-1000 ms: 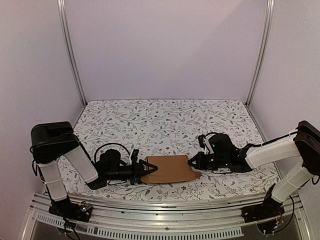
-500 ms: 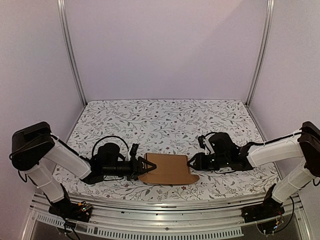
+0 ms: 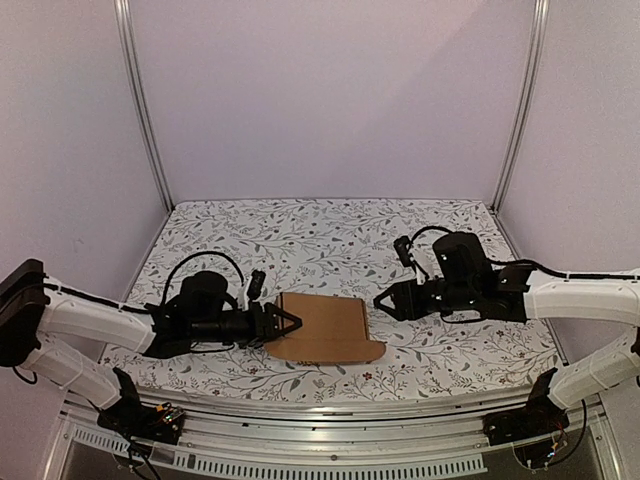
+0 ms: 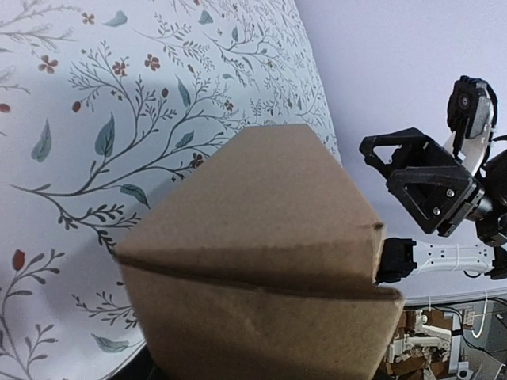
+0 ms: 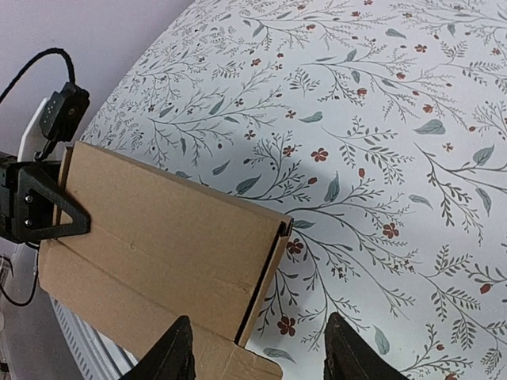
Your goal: Fold the paper box
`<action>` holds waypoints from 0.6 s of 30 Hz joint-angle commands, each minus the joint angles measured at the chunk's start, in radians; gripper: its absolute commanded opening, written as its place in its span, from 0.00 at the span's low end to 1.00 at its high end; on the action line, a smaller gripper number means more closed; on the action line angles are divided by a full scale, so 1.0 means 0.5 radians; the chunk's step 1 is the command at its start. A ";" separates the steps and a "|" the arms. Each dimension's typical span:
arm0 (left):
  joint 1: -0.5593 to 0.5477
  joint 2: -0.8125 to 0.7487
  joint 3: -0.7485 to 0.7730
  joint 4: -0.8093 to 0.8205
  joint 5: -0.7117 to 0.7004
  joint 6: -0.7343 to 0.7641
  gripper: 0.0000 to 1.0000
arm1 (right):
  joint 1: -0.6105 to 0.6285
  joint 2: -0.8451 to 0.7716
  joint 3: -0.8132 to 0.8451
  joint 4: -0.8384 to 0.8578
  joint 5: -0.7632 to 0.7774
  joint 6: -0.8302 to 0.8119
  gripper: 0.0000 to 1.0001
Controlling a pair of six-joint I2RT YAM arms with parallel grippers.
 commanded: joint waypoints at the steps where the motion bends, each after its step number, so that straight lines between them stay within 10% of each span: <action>1: 0.020 -0.220 0.067 -0.337 -0.098 0.158 0.39 | 0.009 -0.055 0.098 -0.123 -0.102 -0.348 0.56; 18: 0.025 -1.084 -0.110 -0.676 -0.043 0.546 0.40 | 0.010 0.114 0.348 -0.071 -0.545 -0.366 0.99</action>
